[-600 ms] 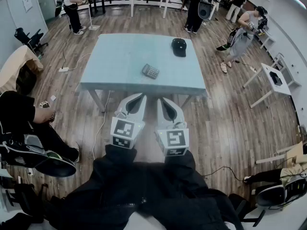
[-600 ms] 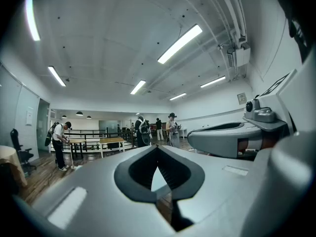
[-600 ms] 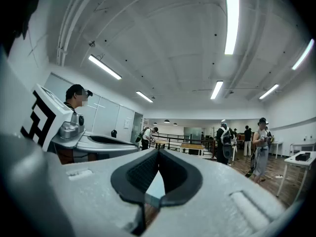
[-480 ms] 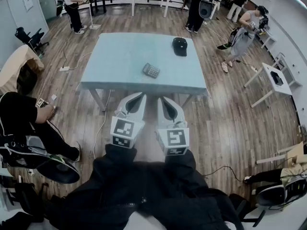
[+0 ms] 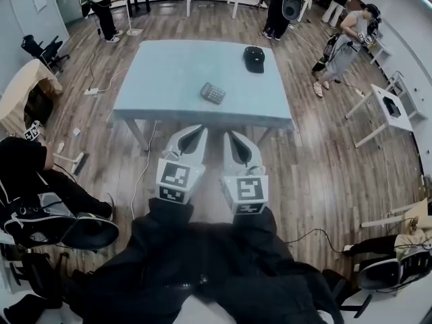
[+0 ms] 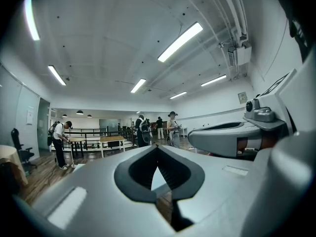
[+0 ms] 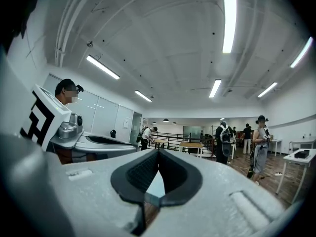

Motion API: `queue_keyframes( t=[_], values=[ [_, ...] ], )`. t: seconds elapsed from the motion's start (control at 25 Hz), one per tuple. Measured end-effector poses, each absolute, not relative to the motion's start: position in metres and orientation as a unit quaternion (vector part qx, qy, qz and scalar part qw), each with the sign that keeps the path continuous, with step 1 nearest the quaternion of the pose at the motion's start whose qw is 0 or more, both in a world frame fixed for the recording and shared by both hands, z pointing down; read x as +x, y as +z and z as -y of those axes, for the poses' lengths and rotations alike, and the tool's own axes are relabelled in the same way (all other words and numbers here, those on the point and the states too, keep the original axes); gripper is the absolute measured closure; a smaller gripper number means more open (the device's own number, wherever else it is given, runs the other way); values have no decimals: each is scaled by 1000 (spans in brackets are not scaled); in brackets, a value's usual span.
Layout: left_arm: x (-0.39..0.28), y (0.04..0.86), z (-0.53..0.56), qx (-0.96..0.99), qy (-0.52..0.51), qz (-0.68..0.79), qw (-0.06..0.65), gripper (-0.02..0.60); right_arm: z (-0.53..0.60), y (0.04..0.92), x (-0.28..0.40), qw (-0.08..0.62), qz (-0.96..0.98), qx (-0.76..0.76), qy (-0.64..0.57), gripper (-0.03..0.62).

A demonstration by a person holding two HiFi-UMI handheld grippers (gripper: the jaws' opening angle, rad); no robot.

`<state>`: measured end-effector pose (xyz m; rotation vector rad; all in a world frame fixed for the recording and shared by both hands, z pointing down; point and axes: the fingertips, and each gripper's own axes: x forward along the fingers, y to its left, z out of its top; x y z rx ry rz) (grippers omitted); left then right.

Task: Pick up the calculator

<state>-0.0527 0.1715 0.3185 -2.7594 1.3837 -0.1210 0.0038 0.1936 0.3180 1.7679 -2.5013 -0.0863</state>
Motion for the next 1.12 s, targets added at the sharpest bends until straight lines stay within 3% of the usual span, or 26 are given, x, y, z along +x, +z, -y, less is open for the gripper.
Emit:
queue_keyframes(
  t=[1.12],
  values=[
    [4, 394, -196, -883, -84, -461, -24, 586, -220, 385, 40, 80, 845, 529, 21, 595]
  ],
)
